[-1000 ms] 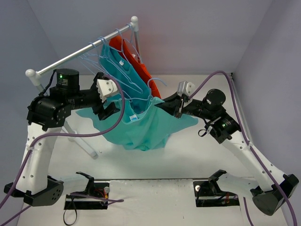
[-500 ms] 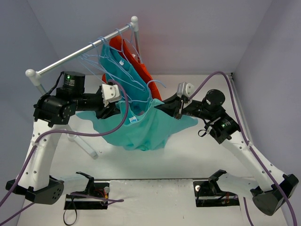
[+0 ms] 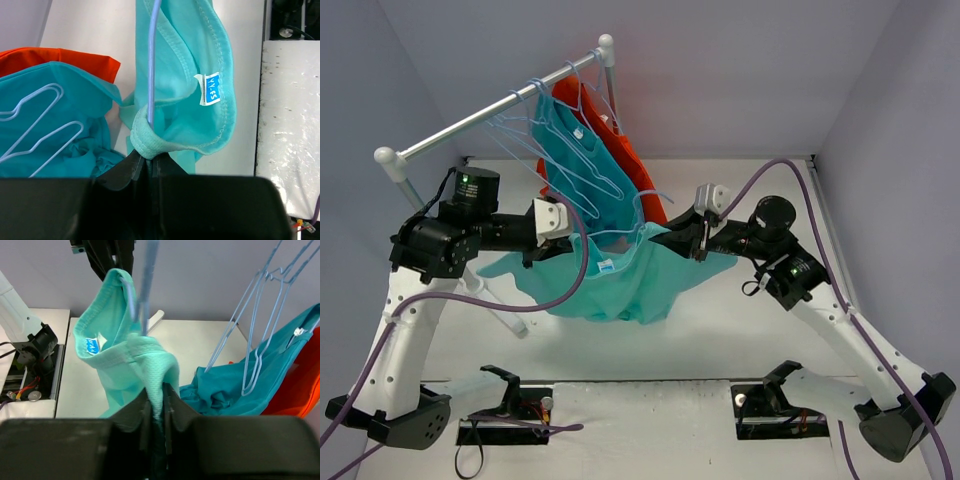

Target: Place the t-shirt on the hanger

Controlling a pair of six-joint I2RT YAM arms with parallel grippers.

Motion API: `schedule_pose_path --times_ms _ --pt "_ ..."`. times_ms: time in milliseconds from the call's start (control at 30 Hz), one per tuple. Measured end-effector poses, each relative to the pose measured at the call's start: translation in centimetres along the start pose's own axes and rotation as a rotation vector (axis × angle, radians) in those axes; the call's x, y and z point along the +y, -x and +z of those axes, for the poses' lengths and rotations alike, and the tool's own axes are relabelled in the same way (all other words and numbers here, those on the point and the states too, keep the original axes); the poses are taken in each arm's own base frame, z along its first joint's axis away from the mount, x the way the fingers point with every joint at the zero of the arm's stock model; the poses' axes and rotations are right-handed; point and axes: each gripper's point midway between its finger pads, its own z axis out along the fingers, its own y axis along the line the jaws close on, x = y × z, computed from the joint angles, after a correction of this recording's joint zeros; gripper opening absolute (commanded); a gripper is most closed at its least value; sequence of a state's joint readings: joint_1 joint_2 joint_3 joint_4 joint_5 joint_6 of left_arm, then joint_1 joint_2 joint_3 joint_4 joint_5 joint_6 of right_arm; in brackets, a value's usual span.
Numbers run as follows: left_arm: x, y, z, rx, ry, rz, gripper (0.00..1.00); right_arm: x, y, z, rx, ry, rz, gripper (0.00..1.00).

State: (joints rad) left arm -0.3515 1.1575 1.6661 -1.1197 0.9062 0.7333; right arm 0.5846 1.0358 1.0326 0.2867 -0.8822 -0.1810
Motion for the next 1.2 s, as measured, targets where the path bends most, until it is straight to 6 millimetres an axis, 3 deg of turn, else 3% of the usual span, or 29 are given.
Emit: schedule_pose_path --times_ms 333,467,700,867,1033,1200 --pt "-1.6 -0.3 -0.7 -0.013 0.004 -0.004 0.00 0.0 -3.2 -1.8 0.064 -0.082 0.043 0.21" --pt "-2.3 -1.1 -0.4 -0.027 0.018 -0.031 0.00 -0.6 -4.0 -2.6 0.095 -0.125 0.058 0.33" --pt "-2.3 -1.8 -0.3 -0.070 0.098 -0.076 0.00 -1.5 -5.8 -4.0 0.181 -0.215 0.090 0.63" --pt "-1.7 -1.2 -0.7 -0.091 0.161 -0.104 0.00 -1.4 -6.2 -5.0 0.215 -0.263 0.112 0.72" --pt "-1.9 -0.6 -1.4 -0.115 0.194 -0.130 0.00 -1.3 -4.2 -5.9 0.209 -0.293 0.107 0.78" --pt "-3.1 1.4 -3.0 -0.174 0.205 -0.133 0.00 -1.2 2.4 -7.1 0.090 -0.339 0.059 0.81"
